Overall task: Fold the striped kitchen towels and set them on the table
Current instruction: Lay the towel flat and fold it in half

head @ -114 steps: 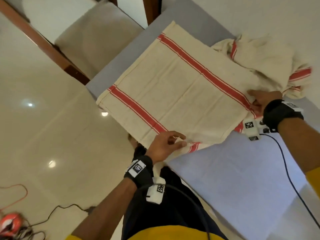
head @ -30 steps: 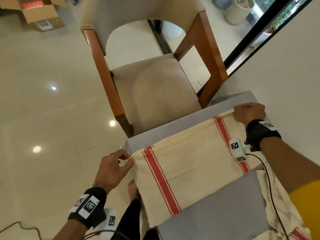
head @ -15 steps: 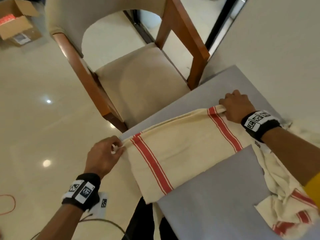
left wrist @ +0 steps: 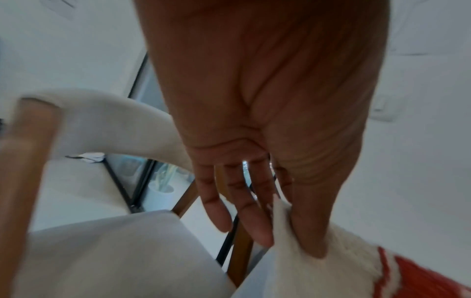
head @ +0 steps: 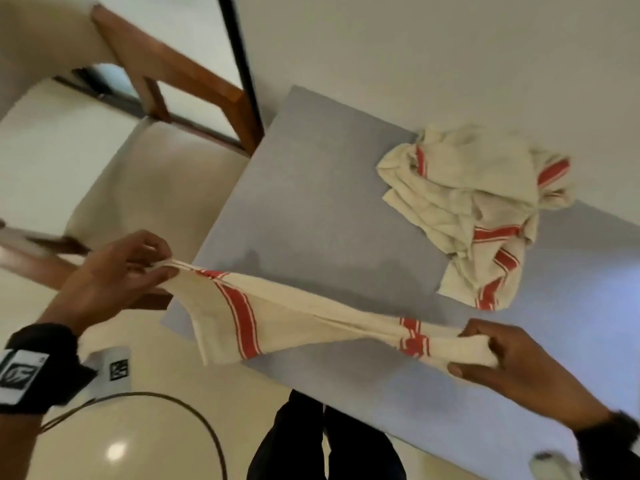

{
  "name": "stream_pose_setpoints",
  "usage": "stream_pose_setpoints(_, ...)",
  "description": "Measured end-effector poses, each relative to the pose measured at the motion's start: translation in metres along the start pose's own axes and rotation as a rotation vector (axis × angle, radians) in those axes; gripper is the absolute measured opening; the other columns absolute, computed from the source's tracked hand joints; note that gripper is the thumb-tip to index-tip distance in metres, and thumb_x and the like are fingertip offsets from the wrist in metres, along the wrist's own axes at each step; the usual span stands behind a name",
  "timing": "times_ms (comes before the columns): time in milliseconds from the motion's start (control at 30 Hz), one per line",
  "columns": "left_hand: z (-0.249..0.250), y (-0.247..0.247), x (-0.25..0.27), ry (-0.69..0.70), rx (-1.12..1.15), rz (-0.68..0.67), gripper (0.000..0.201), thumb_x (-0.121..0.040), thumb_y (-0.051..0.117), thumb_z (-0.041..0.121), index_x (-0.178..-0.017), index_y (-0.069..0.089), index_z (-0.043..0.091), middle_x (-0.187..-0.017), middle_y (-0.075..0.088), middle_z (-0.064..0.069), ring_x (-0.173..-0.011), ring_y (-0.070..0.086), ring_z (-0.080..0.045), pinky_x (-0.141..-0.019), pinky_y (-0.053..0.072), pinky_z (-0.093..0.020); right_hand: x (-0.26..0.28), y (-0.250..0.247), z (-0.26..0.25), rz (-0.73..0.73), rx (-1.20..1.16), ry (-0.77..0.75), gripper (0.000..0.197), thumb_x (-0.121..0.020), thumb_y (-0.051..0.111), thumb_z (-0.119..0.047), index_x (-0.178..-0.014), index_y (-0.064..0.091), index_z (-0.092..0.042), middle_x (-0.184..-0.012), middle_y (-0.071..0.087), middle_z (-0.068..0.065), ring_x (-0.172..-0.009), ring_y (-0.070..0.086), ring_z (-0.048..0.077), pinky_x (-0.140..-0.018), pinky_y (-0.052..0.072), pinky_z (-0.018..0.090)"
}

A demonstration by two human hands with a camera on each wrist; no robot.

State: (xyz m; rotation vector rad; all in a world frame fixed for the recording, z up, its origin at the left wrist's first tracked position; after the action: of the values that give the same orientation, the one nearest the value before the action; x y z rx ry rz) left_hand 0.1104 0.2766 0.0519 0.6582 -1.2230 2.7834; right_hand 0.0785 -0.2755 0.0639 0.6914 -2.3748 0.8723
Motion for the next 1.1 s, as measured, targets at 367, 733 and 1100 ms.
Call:
stream_pose_setpoints(367, 0.146, 0.043, 0.003, 0.250, 0.031, -0.255, 0.013, -0.088, 0.073, 0.027, -0.101, 0.075, 0.025, -0.101, 0.075, 0.010, -0.092, 0.071, -0.006, -0.080, 0.054, -0.030, 0.131, -0.025, 0.097, 0.383, -0.663, 0.019, 0.088, -0.059, 0.044, 0.048, -0.121, 0.068, -0.009, -0.096, 0.072, 0.025, -0.091, 0.072, 0.025, -0.061, 0.054, 0.019)
stream_pose_setpoints(733, 0.168, 0.220, -0.107, 0.379, -0.205, -0.247, 0.019, -0.094, 0.074, 0.029, -0.095, 0.062, 0.043, -0.102, 0.070, 0.005, -0.090, 0.065, -0.015, -0.079, 0.049, -0.022, 0.060, -0.043, 0.253, 0.895, -0.512, 0.365, 0.029, -0.090, 0.074, -0.005, -0.117, 0.071, -0.018, -0.106, 0.074, 0.010, -0.096, 0.072, 0.034, -0.080, 0.060, 0.034)
stream_pose_setpoints(1100, 0.181, 0.229, -0.126, 0.458, -0.281, -0.349, 0.024, -0.087, 0.082, 0.024, -0.097, 0.062, 0.033, -0.095, 0.068, 0.001, -0.079, 0.064, -0.016, -0.073, 0.053, -0.027, 0.026, -0.015, 0.155, 0.653, 0.418, 0.172, 0.042, -0.092, 0.075, -0.033, -0.130, 0.066, -0.021, -0.129, 0.066, 0.005, -0.111, 0.061, 0.027, -0.083, 0.057, 0.043)
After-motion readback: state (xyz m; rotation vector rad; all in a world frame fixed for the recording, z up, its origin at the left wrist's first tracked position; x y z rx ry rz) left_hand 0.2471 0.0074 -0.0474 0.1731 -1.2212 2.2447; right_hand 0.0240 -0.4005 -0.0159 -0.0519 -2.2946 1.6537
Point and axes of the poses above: each hand's wrist, its own x-axis away from the middle knuckle, its own y-axis out of the palm, z = x × y, the point moved 8 cm from there along -x, towards the middle knuckle
